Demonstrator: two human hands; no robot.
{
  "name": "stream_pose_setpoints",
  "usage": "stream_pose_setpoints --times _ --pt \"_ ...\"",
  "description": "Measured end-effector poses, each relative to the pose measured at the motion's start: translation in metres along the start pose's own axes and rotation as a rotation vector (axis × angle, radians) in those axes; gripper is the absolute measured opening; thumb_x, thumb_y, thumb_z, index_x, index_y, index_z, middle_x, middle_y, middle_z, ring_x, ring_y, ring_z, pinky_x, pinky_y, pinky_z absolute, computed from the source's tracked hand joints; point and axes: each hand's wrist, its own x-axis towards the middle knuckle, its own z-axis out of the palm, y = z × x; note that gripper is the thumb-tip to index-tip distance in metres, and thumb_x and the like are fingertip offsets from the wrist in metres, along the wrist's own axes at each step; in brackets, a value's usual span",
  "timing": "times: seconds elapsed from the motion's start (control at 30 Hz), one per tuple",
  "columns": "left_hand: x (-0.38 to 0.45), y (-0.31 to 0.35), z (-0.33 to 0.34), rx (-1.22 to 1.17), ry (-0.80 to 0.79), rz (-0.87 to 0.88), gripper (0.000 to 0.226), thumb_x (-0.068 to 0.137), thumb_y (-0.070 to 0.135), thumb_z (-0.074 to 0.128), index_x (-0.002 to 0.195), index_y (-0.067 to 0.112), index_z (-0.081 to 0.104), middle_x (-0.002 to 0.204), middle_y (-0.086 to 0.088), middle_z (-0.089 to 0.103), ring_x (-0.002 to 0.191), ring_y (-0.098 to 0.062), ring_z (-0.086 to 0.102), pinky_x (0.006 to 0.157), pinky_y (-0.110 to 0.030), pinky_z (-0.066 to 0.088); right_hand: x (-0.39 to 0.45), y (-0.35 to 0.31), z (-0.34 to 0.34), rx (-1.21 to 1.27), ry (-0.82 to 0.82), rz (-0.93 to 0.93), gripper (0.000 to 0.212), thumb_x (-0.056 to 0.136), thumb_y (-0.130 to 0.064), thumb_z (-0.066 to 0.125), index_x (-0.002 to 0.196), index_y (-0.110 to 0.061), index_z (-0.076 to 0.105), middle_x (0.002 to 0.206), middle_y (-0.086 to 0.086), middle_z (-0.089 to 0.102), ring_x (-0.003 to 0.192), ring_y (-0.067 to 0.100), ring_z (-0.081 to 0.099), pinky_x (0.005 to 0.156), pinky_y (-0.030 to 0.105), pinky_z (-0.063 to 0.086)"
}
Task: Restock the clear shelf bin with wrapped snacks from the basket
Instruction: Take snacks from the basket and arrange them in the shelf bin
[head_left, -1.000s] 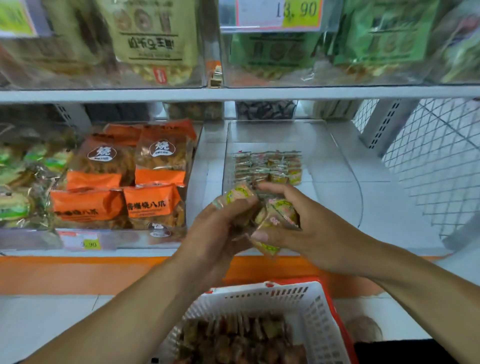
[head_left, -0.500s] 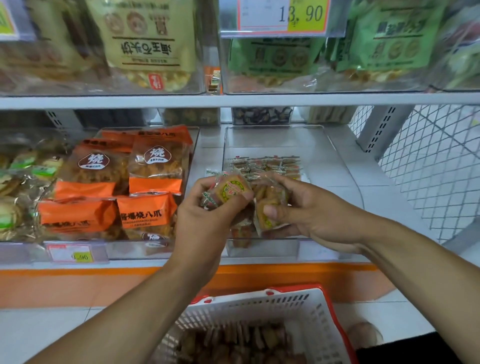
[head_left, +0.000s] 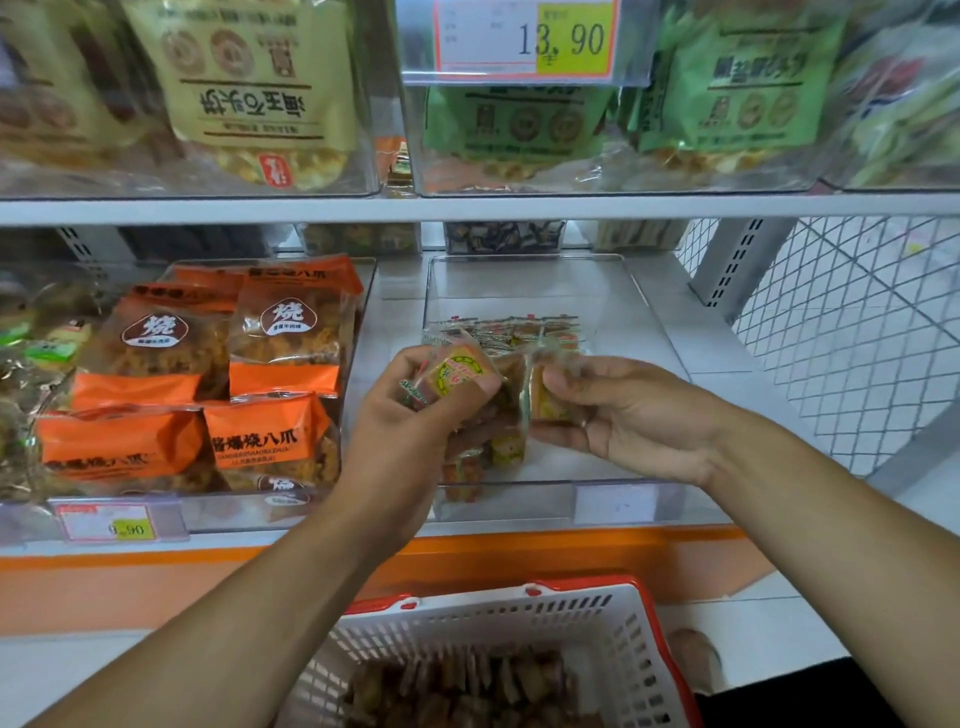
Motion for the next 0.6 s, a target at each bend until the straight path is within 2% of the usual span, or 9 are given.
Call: stream_pose_setpoints --times 0.07,0.13,0.2,0.27,0.37,0.47,0.53,0.6 --pt "0.003 -0.002 0.002 0.151 0.063 0.05 0.033 0.077 0.016 0.084 0.104 0.015 0.066 0.098 -0.009 0.076 0.092 -0.026 0.075 0.081 -0.04 0.062 0.009 -0.01 -0.012 -0.218 0.095 -0.097 0.043 0.079 -0.008 0.076 0.121 -0.007 0.066 0.113 0.015 0.072 0.1 0.025 0.071 0.079 0.036 0.06" --pt "0.004 -0.006 0.007 0.291 0.09 0.094 0.026 0.079 0.018 0.084 0.098 0.024 0.067 0.093 -0.002 0.077 0.088 -0.023 0.076 0.078 -0.041 0.063 0.025 -0.012 -0.028 -0.733 0.339 -0.187 0.058 0.076 -0.003 0.082 0.129 -0.013 0.059 0.114 0.015 0.071 0.096 0.027 0.07 0.077 0.036 0.059" --pt "0.003 -0.013 0.012 0.441 0.096 0.117 0.027 0.078 0.022 0.085 0.096 0.03 0.067 0.09 0.004 0.076 0.082 -0.017 0.075 0.071 -0.04 0.064 0.043 -0.003 -0.042 -1.267 0.483 -0.131 0.068 0.076 -0.003 0.081 0.136 -0.015 0.052 0.127 0.015 0.057 0.102 0.031 0.065 0.079 0.029 0.049" --pt "0.001 -0.022 0.015 0.518 0.097 0.103 0.03 0.077 0.023 0.085 0.099 0.028 0.066 0.088 0.005 0.075 0.078 -0.016 0.073 0.067 -0.04 0.064 0.059 0.012 -0.052 -1.573 0.474 0.003 0.077 0.077 -0.011 0.081 0.144 -0.015 0.044 0.14 0.013 0.043 0.121 0.03 0.055 0.092 0.025 0.041" --pt "-0.001 -0.032 0.012 0.56 0.099 0.039 0.03 0.076 0.024 0.086 0.099 0.029 0.067 0.084 0.005 0.075 0.073 -0.016 0.072 0.064 -0.038 0.062 0.082 0.027 -0.057 -1.648 0.417 0.087 0.083 0.077 -0.016 0.083 0.149 -0.016 0.04 0.151 0.012 0.037 0.134 0.028 0.046 0.109 0.029 0.039" --pt "-0.001 -0.036 0.007 0.579 0.087 -0.002 0.031 0.074 0.025 0.086 0.097 0.031 0.067 0.083 0.008 0.075 0.071 -0.01 0.07 0.061 -0.027 0.055 0.095 0.034 -0.053 -1.553 0.435 0.066 0.078 0.08 -0.012 0.078 0.148 -0.02 0.04 0.151 0.013 0.031 0.134 0.03 0.045 0.111 0.031 0.038" --pt "0.0 -0.036 0.005 0.563 0.085 -0.027 0.03 0.073 0.024 0.086 0.096 0.03 0.068 0.081 0.008 0.075 0.068 -0.008 0.07 0.059 -0.023 0.053 0.095 0.038 -0.052 -1.439 0.514 0.085 0.086 0.078 -0.007 0.079 0.15 -0.023 0.034 0.151 0.013 0.025 0.131 0.031 0.048 0.11 0.029 0.036" --pt "-0.001 -0.036 0.004 0.551 0.088 -0.04 0.03 0.073 0.023 0.087 0.096 0.029 0.068 0.08 0.008 0.075 0.068 -0.007 0.07 0.059 -0.021 0.053 0.094 0.039 -0.051 -1.304 0.569 0.131 0.1 0.076 -0.004 0.079 0.155 -0.024 0.02 0.152 0.016 0.029 0.129 0.033 0.05 0.11 0.033 0.04"
